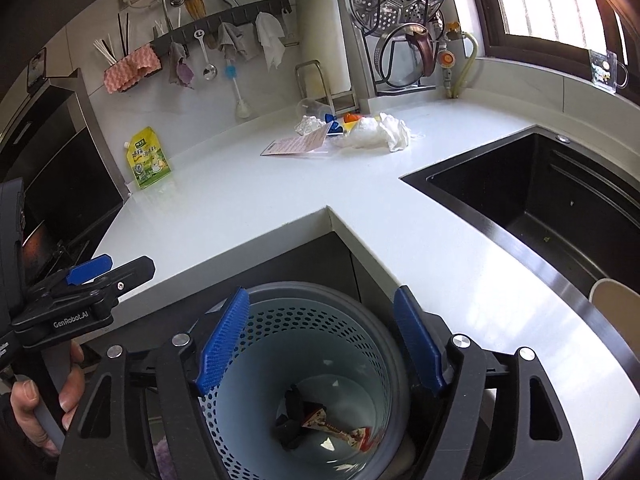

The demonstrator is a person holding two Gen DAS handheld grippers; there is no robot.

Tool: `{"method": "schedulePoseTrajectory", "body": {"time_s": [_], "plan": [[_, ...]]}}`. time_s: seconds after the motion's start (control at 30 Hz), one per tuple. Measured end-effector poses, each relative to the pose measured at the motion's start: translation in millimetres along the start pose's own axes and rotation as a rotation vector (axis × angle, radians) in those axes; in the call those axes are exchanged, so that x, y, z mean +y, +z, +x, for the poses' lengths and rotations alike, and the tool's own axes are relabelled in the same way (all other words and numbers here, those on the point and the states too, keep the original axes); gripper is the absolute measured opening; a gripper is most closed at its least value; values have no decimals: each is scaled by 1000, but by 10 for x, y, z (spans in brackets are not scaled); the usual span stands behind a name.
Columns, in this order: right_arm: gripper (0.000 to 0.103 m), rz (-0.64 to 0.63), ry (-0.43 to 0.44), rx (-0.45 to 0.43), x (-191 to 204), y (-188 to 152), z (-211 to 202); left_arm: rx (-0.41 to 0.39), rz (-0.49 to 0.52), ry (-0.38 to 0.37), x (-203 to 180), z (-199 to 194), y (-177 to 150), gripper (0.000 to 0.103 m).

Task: Collect trash
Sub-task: 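Move the right tool to the white tissues and close on them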

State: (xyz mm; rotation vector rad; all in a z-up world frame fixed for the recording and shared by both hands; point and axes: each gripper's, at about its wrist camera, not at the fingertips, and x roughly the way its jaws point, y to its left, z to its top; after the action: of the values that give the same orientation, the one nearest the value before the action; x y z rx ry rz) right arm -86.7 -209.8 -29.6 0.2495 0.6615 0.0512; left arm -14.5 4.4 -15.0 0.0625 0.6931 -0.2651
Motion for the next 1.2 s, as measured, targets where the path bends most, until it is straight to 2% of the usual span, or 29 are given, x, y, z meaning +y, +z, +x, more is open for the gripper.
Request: {"method": "schedulePoseTrajectory", "body": {"time_s": [0.23, 0.5, 0.8, 1.0, 1.2], "plan": [[75, -20, -2, -51, -36, 240, 9, -51, -2, 3, -28, 52, 235, 97], [75, -24, -34, -65, -285, 662, 355, -56, 3, 18, -79, 426, 638, 97], [75, -3, -54, -67, -610, 1294, 695, -47, -49, 10, -130, 896, 1127, 97], [75, 19, -83, -15, -825, 1619, 1058, -33, -42, 21, -230, 1159, 1339, 97], [75, 43, -108, 20, -1006, 1849, 1471, -18, -50, 45, -252, 1390, 1421, 97]]}}
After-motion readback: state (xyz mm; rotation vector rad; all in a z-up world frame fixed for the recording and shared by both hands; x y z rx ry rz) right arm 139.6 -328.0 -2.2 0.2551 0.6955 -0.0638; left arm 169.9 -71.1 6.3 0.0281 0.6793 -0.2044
